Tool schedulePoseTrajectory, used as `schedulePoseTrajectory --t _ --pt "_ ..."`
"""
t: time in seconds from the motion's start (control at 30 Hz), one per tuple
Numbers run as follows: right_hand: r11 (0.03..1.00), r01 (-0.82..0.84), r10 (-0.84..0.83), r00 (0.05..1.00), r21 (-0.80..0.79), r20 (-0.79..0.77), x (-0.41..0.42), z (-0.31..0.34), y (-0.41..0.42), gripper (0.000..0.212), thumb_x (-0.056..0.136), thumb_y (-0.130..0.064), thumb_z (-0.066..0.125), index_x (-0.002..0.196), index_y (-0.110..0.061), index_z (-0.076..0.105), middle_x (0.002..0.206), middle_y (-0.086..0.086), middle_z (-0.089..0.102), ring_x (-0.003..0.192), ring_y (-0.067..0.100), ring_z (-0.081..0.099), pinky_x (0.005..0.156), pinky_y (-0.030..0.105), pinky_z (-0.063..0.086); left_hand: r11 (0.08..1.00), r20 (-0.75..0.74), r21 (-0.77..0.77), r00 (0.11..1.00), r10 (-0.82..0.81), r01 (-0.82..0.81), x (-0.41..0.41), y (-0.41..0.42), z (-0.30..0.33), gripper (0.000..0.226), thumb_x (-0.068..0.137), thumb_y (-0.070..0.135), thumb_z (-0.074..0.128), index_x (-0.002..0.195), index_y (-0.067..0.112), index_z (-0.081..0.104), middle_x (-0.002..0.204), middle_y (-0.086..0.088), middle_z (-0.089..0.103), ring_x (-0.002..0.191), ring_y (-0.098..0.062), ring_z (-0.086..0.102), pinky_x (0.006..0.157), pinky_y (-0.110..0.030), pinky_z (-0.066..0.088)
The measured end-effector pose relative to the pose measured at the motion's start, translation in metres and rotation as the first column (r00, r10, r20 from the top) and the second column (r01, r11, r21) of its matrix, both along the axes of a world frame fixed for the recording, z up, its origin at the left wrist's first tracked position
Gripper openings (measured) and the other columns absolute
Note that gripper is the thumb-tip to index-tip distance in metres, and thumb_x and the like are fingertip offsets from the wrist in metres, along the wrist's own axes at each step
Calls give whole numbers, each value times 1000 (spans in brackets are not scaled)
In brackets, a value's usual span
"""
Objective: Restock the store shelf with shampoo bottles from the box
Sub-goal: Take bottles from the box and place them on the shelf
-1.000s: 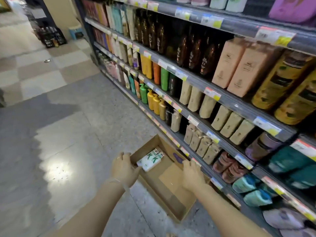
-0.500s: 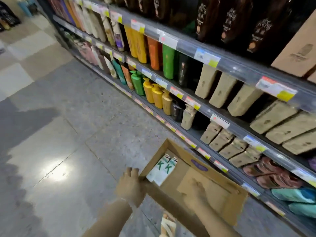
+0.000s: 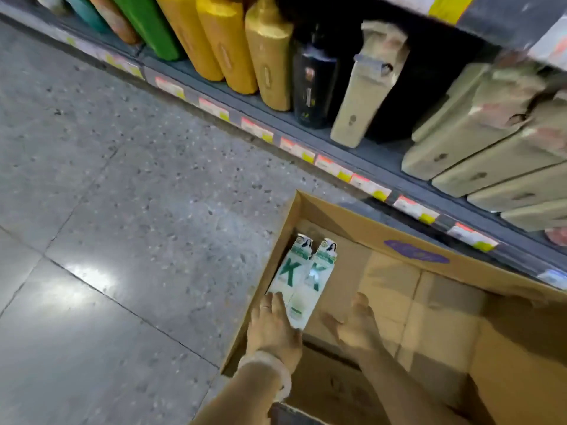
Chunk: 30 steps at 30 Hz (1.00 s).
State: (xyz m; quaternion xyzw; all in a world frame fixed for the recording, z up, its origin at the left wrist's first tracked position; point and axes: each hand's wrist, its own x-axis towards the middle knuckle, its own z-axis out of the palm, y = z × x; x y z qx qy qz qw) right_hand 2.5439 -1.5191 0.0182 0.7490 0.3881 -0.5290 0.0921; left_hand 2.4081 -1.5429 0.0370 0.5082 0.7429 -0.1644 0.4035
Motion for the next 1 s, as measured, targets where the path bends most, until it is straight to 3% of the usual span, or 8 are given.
schedulePoseTrajectory --t 0.17,0.27,0.37,0.57,0.7,0.8,0.87,1.0 --pt "996 89 -90 996 -16 -26 -28 -118 -3 98 88 -50 54 147 -3 -9 158 13 0 145 29 8 115 34 9 970 41 -188 985 165 -155 14 9 -116 56 94 23 46 141 2 22 139 -17 42 127 -31 42 102 -36 35" --pt "923 378 -365 919 71 -153 -38 -169 -3 87 80 -37 70 144 -8 19 147 16 31 132 29 36 104 30 32 965 -83 -10 962 260 -262 19 6 -162 56 92 26 49 140 5 27 143 -14 39 130 -28 38 105 -35 31" --pt "840 502 -463 861 204 -211 -38 -194 -4 76 65 -28 84 127 -9 43 121 9 57 105 19 59 76 9 47 953 -136 93 945 298 -288 23 -8 -190 62 88 24 55 141 7 27 146 -13 31 132 -29 33 109 -40 28" --pt "855 496 -449 853 149 -266 -19 -194 -1 78 62 -30 84 126 -15 43 123 11 56 111 28 57 92 47 50 962 -105 169 966 234 -215 24 -4 -185 86 76 18 68 143 21 15 146 -7 18 129 -29 20 108 -40 25" --pt "909 386 -374 922 156 -98 3 -188 4 67 64 -38 82 111 -27 35 114 1 57 101 24 60 88 47 52 958 81 218 982 171 -185 18 -6 -190 90 71 26 75 141 26 18 141 -4 25 128 -26 23 103 -41 36" --pt "928 326 -325 945 179 -34 20 -188 6 66 65 -36 80 113 -27 36 110 1 59 97 24 61 85 41 52 963 203 101 953 226 -250 13 -3 -202 100 66 40 78 141 27 14 140 -6 31 129 -28 29 99 -41 37" --pt "923 307 -322 947 234 26 27 -190 1 65 67 -30 76 118 -24 36 110 3 59 96 25 60 81 35 49 957 175 55 946 272 -285 12 -2 -212 98 62 49 78 137 22 21 132 -7 40 123 -26 40 90 -38 43" --pt "880 381 -434 887 282 155 28 -196 -17 86 61 -27 84 129 -19 32 118 3 53 107 26 54 84 34 46 946 41 221 971 235 -238 19 -8 -219 80 59 47 79 118 19 34 115 -6 48 107 -22 49 70 -27 43"
